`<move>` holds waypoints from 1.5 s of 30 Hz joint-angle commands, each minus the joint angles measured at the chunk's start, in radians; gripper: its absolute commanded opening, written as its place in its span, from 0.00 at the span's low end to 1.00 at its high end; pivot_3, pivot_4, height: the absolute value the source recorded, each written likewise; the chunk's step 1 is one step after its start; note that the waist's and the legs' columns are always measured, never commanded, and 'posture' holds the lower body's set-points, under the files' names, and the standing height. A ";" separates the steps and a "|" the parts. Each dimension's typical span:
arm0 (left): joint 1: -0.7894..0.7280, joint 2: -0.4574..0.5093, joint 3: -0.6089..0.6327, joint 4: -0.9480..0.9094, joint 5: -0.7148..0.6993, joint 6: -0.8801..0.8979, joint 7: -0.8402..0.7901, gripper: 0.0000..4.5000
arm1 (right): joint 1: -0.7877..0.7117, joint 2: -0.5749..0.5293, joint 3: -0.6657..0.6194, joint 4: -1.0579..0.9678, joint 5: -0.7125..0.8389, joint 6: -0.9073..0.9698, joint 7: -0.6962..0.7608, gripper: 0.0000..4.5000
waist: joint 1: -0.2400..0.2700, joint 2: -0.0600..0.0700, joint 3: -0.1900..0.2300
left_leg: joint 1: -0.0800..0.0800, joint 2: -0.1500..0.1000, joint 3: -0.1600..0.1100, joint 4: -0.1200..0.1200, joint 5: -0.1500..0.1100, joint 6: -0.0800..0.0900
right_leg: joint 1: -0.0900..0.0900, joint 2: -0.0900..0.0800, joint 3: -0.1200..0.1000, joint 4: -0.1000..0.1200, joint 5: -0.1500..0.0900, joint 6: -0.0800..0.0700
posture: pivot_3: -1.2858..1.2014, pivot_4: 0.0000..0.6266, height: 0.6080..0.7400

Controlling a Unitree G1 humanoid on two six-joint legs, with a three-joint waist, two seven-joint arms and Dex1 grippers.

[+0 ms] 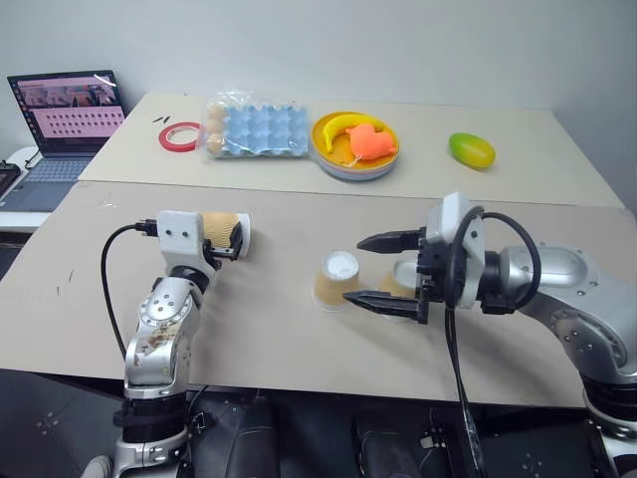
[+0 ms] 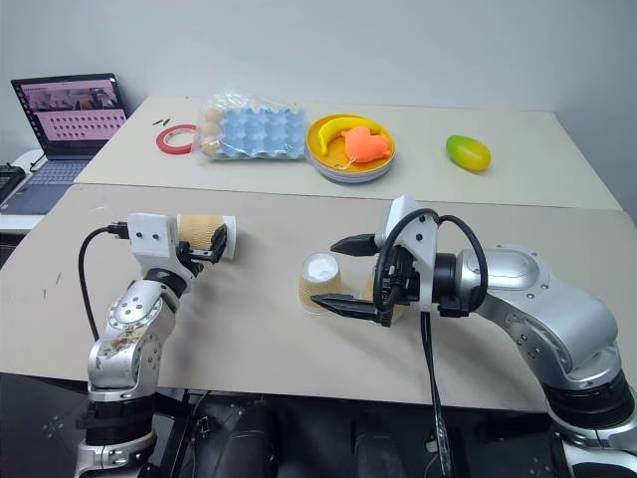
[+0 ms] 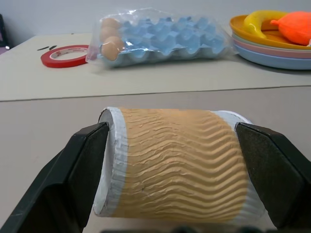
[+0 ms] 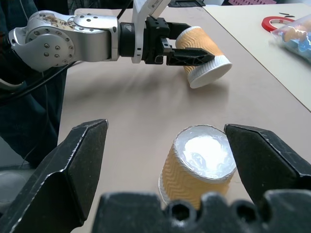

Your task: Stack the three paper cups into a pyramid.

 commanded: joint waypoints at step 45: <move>-0.324 -0.068 -0.233 0.034 -0.103 0.116 -0.224 0.98 | -0.012 0.043 -0.054 -0.052 -0.001 -0.020 -0.059 1.00 | -0.005 0.000 0.000 | -0.001 -0.001 -0.001 -0.002 0.000 0.000 | 0.001 0.000 -0.001 -0.002 0.000 0.000 | 0.52 0.24 0.28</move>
